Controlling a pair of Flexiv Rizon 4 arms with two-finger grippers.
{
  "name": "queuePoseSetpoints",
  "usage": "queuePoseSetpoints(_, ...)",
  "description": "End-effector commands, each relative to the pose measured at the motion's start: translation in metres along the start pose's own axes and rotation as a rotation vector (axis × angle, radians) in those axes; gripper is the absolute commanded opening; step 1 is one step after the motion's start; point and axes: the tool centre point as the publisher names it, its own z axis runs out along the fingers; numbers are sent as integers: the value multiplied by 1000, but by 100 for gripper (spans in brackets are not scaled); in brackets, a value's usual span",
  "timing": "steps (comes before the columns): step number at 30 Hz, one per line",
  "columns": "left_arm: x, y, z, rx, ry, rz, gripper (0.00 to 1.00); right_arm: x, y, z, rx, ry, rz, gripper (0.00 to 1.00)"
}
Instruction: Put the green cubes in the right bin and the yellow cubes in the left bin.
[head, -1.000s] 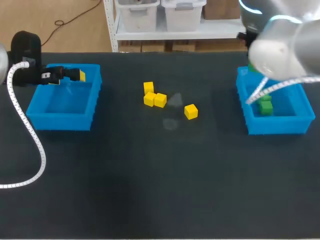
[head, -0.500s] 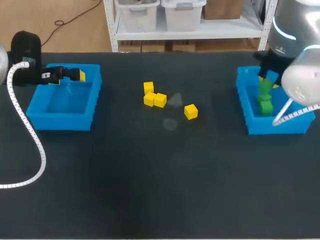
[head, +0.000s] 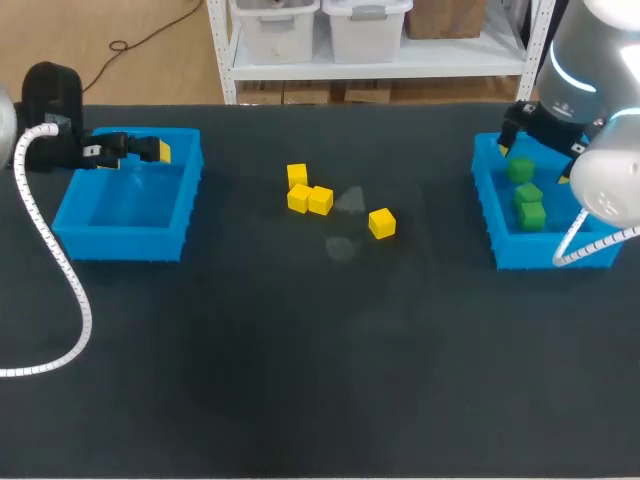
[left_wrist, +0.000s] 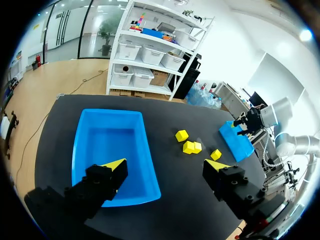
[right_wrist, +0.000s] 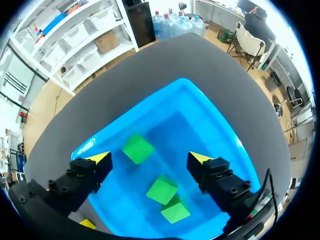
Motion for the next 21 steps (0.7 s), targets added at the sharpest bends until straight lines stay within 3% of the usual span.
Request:
queuePoseSetpoints(1, 1, 1, 0, 7, -6, 1, 100, 1, -1, 0, -1, -3, 1, 100)
queuePoseSetpoints(12, 1, 1, 0, 7, -6, 1, 100, 1, -1, 0, -1, -3, 1, 100)
queuePoseSetpoints(14, 4, 9, -1, 1, 34, -40, 100, 1, -1, 0, -1, -3, 1, 100)
queuePoseSetpoints(18, -7, 3, -4, -52, 95, 51, 100, 1, -1, 0, -1, -3, 1, 100)
queuePoseSetpoints(21, -26, -19, 3, -6, 99, 135, 100, 1, -1, 0, -1, -3, 1, 100)
